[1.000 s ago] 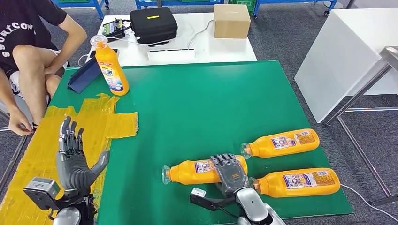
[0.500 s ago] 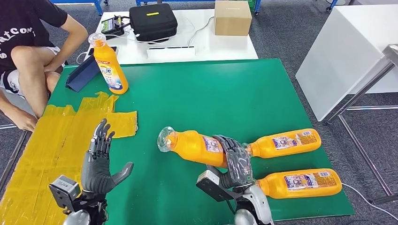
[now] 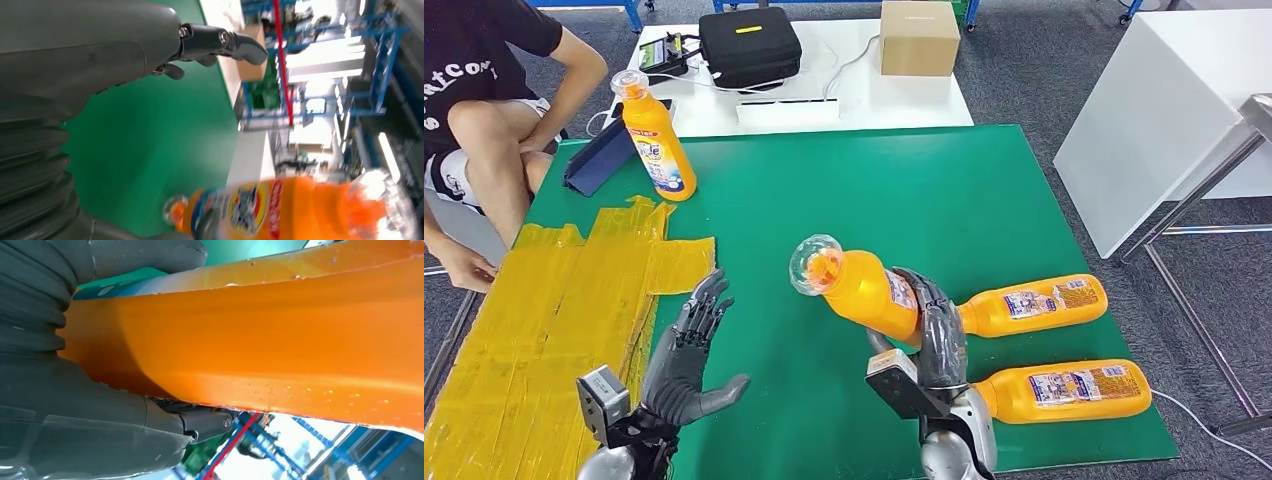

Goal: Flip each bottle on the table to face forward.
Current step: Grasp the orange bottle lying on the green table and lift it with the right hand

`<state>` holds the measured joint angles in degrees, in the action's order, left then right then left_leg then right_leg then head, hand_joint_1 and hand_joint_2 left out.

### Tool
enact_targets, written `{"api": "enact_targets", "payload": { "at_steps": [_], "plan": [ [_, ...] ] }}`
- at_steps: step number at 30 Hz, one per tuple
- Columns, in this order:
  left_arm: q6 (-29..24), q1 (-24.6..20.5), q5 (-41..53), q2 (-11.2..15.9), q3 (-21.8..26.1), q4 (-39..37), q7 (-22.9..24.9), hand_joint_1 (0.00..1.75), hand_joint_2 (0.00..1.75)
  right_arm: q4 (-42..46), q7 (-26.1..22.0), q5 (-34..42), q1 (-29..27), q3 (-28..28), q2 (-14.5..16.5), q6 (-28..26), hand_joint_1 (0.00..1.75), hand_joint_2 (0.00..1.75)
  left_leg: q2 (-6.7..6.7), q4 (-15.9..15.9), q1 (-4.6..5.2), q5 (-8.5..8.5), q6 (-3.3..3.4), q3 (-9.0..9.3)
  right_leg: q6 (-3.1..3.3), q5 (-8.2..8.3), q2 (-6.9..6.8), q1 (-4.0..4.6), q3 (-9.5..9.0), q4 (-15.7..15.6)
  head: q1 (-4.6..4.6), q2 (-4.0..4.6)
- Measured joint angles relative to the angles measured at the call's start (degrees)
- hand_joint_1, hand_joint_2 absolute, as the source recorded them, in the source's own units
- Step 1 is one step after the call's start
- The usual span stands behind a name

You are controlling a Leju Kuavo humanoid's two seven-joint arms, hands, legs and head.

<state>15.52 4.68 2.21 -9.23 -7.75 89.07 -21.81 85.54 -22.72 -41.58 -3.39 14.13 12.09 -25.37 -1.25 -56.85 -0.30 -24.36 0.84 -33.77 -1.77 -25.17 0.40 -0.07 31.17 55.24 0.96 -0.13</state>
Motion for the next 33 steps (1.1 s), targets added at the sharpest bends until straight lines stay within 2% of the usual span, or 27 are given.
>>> {"api": "enact_targets", "payload": {
  "at_steps": [9,15,27,33],
  "plan": [
    [1.1,-2.0,-3.0,0.9,-1.9,-3.2,1.3,0.0,1.75,-2.8,-1.3,1.4,1.9,3.1,2.1,2.0,1.75,1.75,0.0,0.0,0.0,0.01,0.0,-0.03,0.0,0.0,0.0,-0.01,0.0,0.0,-0.01,0.0],
    [1.3,-4.1,-5.4,1.2,-3.2,-5.0,1.5,0.0,1.75,-10.3,-1.5,1.5,5.2,9.0,4.1,4.1,1.75,1.75,-0.01,0.0,-0.01,0.01,-0.01,-0.02,0.0,0.0,0.0,0.0,0.01,0.0,-0.01,0.0],
    [0.1,-5.3,-6.7,1.9,-3.2,-6.6,1.4,0.0,1.75,-23.7,-2.5,2.4,11.1,19.7,3.6,5.8,1.75,1.75,-0.01,0.0,-0.01,0.01,-0.01,-0.07,0.0,0.0,0.0,-0.01,0.05,0.0,-0.04,0.0],
    [-1.3,-5.1,-6.6,2.1,-2.5,-7.1,1.1,0.0,1.75,-28.2,-1.3,2.8,13.3,22.7,3.8,5.8,1.75,1.75,0.02,0.0,-0.01,0.02,-0.01,-0.06,0.0,0.0,0.0,-0.01,0.08,0.0,-0.02,0.0]
  ]
}}
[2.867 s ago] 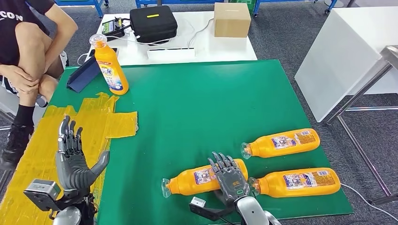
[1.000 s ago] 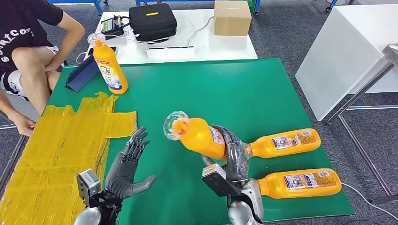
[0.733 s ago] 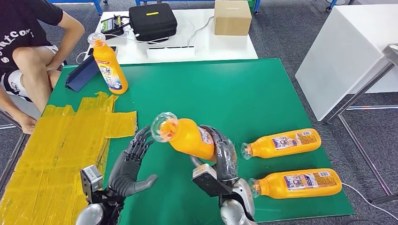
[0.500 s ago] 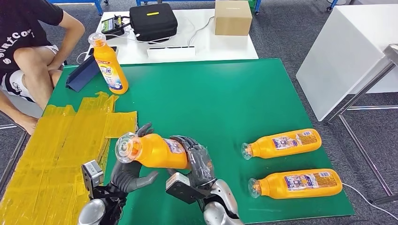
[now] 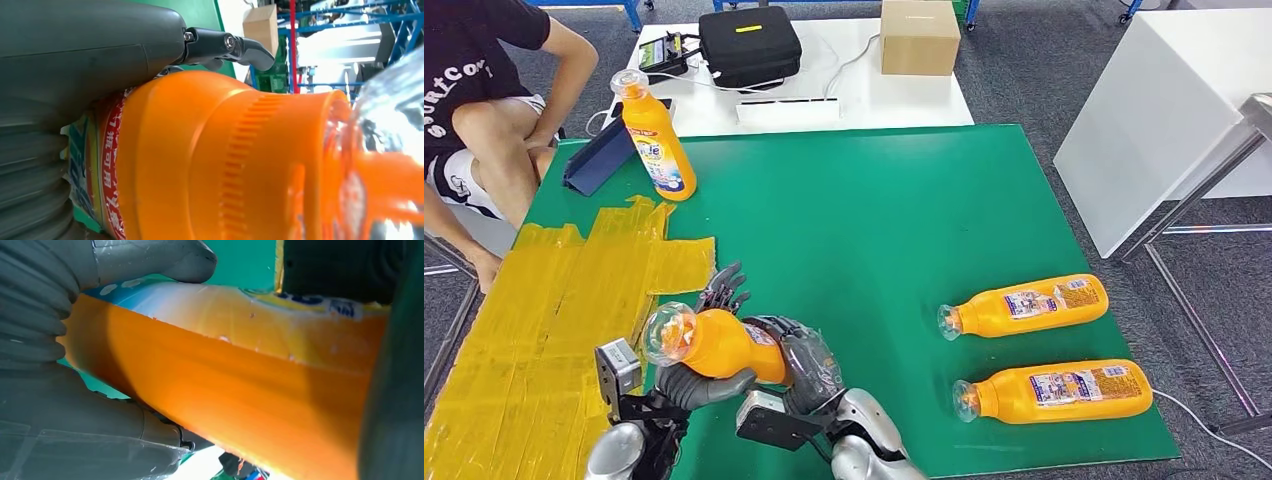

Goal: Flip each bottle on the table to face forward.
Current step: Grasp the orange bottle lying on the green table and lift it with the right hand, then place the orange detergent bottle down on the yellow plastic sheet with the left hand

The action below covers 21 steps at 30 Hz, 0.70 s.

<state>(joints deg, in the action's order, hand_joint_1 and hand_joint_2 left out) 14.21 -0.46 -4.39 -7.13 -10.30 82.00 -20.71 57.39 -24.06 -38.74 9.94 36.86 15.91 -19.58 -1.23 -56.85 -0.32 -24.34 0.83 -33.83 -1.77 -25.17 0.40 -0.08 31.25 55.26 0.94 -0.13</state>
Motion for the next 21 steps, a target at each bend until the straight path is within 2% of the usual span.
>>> {"api": "enact_targets", "payload": {
  "at_steps": [2,6,21],
  "plan": [
    [-0.8,0.1,0.3,0.0,0.3,0.0,-0.2,0.03,1.75,-1.3,0.5,-0.1,0.7,0.7,0.2,0.0,1.75,1.75,0.01,0.0,0.0,0.0,0.0,0.0,0.0,0.0,0.0,0.0,0.01,0.0,0.01,0.0],
    [-2.7,0.2,2.2,0.0,0.6,0.0,-1.0,1.75,1.75,-3.3,0.9,-0.1,1.6,1.5,0.5,0.0,1.75,1.75,0.01,0.0,-0.01,0.0,0.0,-0.01,0.0,0.0,0.0,0.0,0.03,0.0,0.0,0.0],
    [-5.2,0.4,5.3,-0.9,0.6,1.0,-2.7,1.75,1.75,-4.6,1.1,0.3,2.2,2.1,0.8,-0.5,1.75,1.75,0.03,0.0,0.0,0.0,0.0,-0.01,0.0,0.0,0.01,0.0,0.06,0.0,0.02,0.0]
  ]
}}
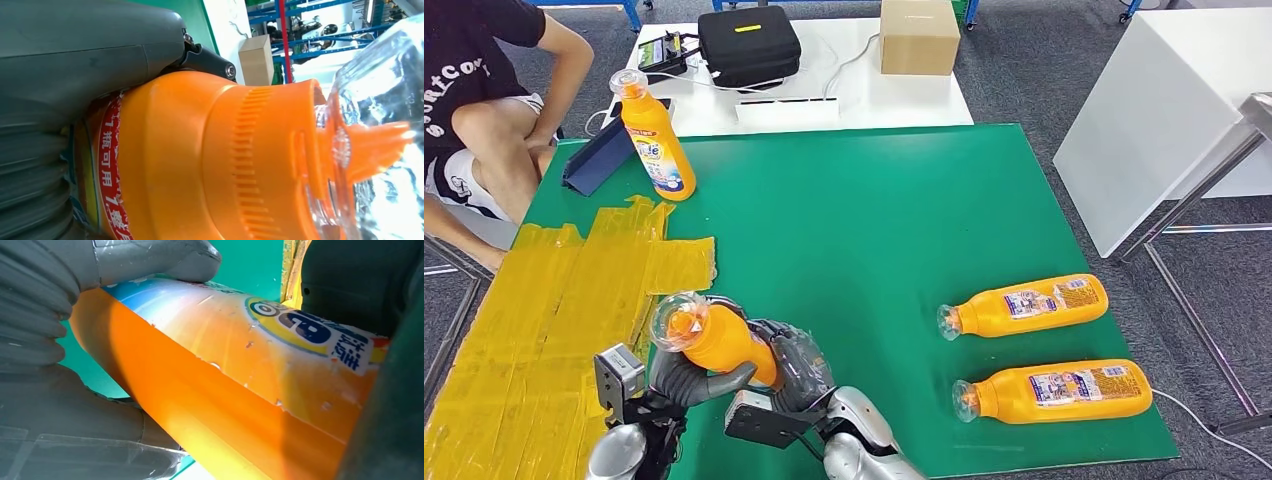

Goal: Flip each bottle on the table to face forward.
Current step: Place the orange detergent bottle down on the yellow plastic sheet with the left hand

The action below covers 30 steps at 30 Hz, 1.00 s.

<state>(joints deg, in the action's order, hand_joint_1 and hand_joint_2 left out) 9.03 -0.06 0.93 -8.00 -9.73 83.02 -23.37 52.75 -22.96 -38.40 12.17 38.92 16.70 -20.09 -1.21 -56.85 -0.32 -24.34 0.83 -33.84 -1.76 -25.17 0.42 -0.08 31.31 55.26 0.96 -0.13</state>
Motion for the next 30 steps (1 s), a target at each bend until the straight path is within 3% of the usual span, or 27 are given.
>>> {"api": "enact_targets", "payload": {
  "at_steps": [2,5,6,8,11,14,17,19,21,23,25,30],
  "plan": [
    [-0.4,0.0,0.6,-0.1,0.0,0.1,-0.2,1.75,1.75,0.1,-0.1,0.5,0.0,0.0,0.0,0.0,1.66,1.75,0.0,0.0,0.0,0.0,0.0,0.0,0.0,0.0,0.0,0.0,0.01,0.0,-0.01,0.0],
    [-1.6,0.0,2.4,-0.4,-0.2,0.7,-0.5,1.75,1.75,1.1,-0.1,1.2,-0.5,-0.2,-0.2,-0.1,0.35,1.75,0.0,0.0,0.0,0.0,0.0,-0.01,0.0,0.0,0.0,0.0,0.01,0.0,-0.02,0.0],
    [-2.5,0.0,3.3,-0.5,-0.3,1.0,-0.6,1.75,1.75,1.6,-0.1,1.2,-0.7,-0.3,-0.3,-0.4,0.0,1.75,-0.01,0.0,0.0,0.0,0.0,-0.01,0.0,0.0,0.0,-0.01,0.0,0.0,-0.01,0.0],
    [-6.7,0.0,7.4,-0.7,-0.5,2.0,-0.7,1.75,1.75,2.8,0.1,1.3,-1.5,-0.8,-0.6,-1.7,0.0,1.75,-0.01,0.0,0.01,0.0,0.0,-0.02,0.0,0.0,0.0,-0.01,0.01,0.0,-0.02,0.0],
    [-20.2,-0.6,20.6,-0.9,0.1,4.4,1.1,1.75,1.75,6.3,0.6,1.7,-3.8,-2.9,-1.1,-3.3,0.0,1.75,-0.04,0.0,0.01,0.0,0.0,-0.05,0.0,0.0,-0.02,-0.01,0.01,0.0,-0.02,0.0],
    [-33.6,-1.6,37.9,-0.8,1.8,7.0,5.6,1.75,1.75,11.6,1.8,2.0,-6.7,-6.8,-1.5,-4.4,0.0,1.75,-0.06,0.0,0.01,0.0,0.0,-0.06,0.0,0.0,-0.02,0.0,0.0,0.0,-0.02,0.0],
    [-40.9,-2.9,54.6,-0.4,3.8,8.8,12.5,1.75,1.75,16.1,2.7,2.2,-9.3,-11.1,-1.5,-4.6,0.0,1.75,-0.05,0.0,0.0,0.0,0.0,-0.05,0.0,0.0,-0.02,0.0,0.01,0.0,-0.01,0.0],
    [-40.8,-4.6,70.4,1.2,4.6,8.7,23.7,1.75,1.75,18.6,2.7,2.8,-10.6,-14.1,-1.2,-4.4,0.0,1.75,-0.09,0.0,0.0,0.01,-0.01,-0.05,0.0,0.0,-0.04,0.0,0.03,0.0,-0.02,0.0],
    [-36.6,-7.5,84.4,5.3,2.8,7.2,40.2,1.75,1.75,21.1,2.6,3.4,-11.5,-17.6,-0.9,-3.9,0.0,1.75,-0.06,0.0,-0.02,0.03,-0.02,-0.04,0.02,0.02,-0.02,0.01,0.06,0.0,-0.02,0.0],
    [-32.8,-10.6,88.6,9.5,-0.3,4.7,53.3,1.75,1.75,23.3,2.6,3.8,-12.3,-20.6,-0.7,-3.3,0.0,1.75,0.0,0.0,-0.06,0.05,-0.05,-0.03,0.03,0.04,0.04,0.02,0.06,0.0,0.02,0.0],
    [-31.8,-12.8,88.4,12.0,-2.7,2.8,57.0,1.75,1.75,24.9,2.6,3.9,-12.9,-22.6,-0.6,-2.9,0.0,1.75,-0.04,0.0,-0.12,0.08,-0.08,-0.02,0.02,0.04,0.04,0.03,0.02,0.0,-0.01,0.0],
    [-31.3,-15.3,88.3,15.5,-6.2,-0.1,53.1,1.75,1.75,27.2,2.6,4.0,-13.7,-24.9,-0.5,-2.7,0.0,1.75,-0.01,0.0,-0.08,0.07,-0.08,-0.05,0.02,0.04,0.08,0.02,0.0,0.0,-0.02,0.0]
  ]
}}
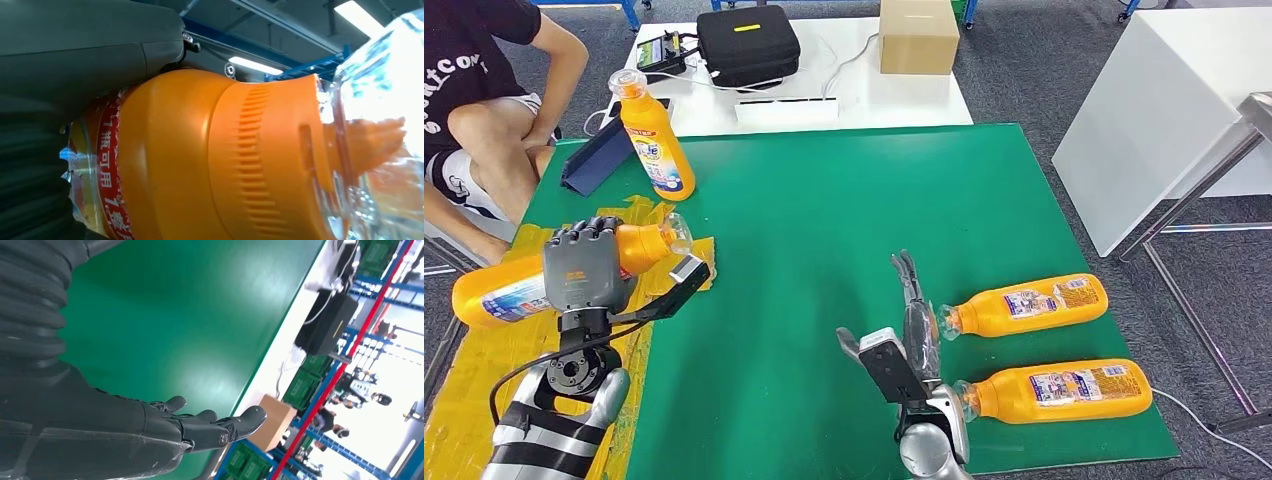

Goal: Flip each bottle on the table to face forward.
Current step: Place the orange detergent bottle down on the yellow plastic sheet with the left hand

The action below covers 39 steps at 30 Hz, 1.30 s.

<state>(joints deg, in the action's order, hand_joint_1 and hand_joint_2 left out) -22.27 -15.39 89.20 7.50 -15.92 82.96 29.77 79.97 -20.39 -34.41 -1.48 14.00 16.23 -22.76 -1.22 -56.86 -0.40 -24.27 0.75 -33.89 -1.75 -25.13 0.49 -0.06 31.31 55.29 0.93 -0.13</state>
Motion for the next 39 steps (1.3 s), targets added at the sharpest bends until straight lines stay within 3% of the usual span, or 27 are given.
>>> {"api": "enact_targets", "payload": {
  "at_steps": [9,12,15,18,19,22,23,27,39],
  "plan": [
    [0.1,-1.1,0.0,1.9,-1.6,-1.8,-0.2,1.75,1.75,1.2,0.0,0.0,-0.5,-1.3,0.2,0.0,0.0,1.75,0.01,0.0,0.01,-0.02,0.0,-0.03,0.0,-0.01,0.0,-0.01,0.07,0.0,0.01,0.0],
    [4.8,-2.2,0.0,2.1,-2.4,-3.2,-1.1,1.75,1.75,1.4,0.0,0.0,-0.6,-1.7,0.2,0.1,0.0,1.75,-0.02,0.0,-0.01,-0.02,0.0,-0.03,0.0,-0.01,-0.02,-0.01,0.11,0.0,0.01,0.0],
    [12.0,-5.4,-1.1,0.7,-2.5,-10.1,-8.5,1.75,1.75,2.5,-0.4,0.3,-0.7,-2.6,0.4,1.0,0.0,1.75,-0.07,0.0,0.0,0.0,0.0,-0.03,0.0,-0.01,-0.06,-0.01,0.05,0.0,0.01,0.0],
    [13.6,-8.6,-4.2,-1.7,-0.8,-20.2,-16.9,1.75,1.75,3.4,-0.9,0.6,-0.6,-3.5,0.4,2.3,0.0,1.75,-0.02,0.0,0.01,0.01,0.01,-0.02,-0.02,0.02,-0.05,-0.01,0.0,0.0,0.0,0.0],
    [13.3,-9.5,-4.7,-2.5,-0.2,-23.4,-17.9,1.51,1.75,3.5,-0.9,0.6,-0.5,-3.7,0.5,2.6,0.0,1.75,-0.02,0.0,0.02,0.01,0.01,-0.02,-0.03,0.02,-0.04,-0.01,0.0,0.0,-0.01,0.0],
    [11.0,-11.0,-5.4,-4.8,1.6,-31.6,-18.2,0.21,1.75,3.5,-1.0,0.7,-0.3,-3.9,0.6,2.9,0.0,1.75,0.0,0.0,0.07,0.01,0.01,-0.03,-0.04,0.02,-0.01,-0.03,0.01,0.0,0.0,0.0],
    [10.0,-11.2,-5.9,-5.4,2.3,-33.5,-18.3,0.0,1.75,3.5,-1.0,0.7,-0.2,-4.0,0.6,2.9,0.0,1.75,0.0,0.0,0.08,0.01,0.01,-0.03,-0.04,0.02,-0.02,-0.03,0.02,0.0,0.01,0.0],
    [7.3,-11.8,-7.1,-7.4,5.3,-37.6,-18.2,0.0,0.0,3.5,-0.8,0.6,-0.1,-4.0,0.7,3.0,0.0,1.75,-0.14,0.0,0.08,-0.01,0.01,-0.06,-0.04,-0.02,-0.11,-0.02,-0.01,0.0,0.02,0.0],
    [5.8,-12.0,-8.1,-9.6,10.1,-40.9,-19.5,0.0,0.0,3.5,-0.1,0.4,0.4,-3.9,0.7,3.1,0.0,1.75,-0.11,0.0,0.07,0.0,0.01,0.08,-0.03,-0.02,-0.11,-0.02,-0.16,0.0,0.02,0.0]
  ]
}}
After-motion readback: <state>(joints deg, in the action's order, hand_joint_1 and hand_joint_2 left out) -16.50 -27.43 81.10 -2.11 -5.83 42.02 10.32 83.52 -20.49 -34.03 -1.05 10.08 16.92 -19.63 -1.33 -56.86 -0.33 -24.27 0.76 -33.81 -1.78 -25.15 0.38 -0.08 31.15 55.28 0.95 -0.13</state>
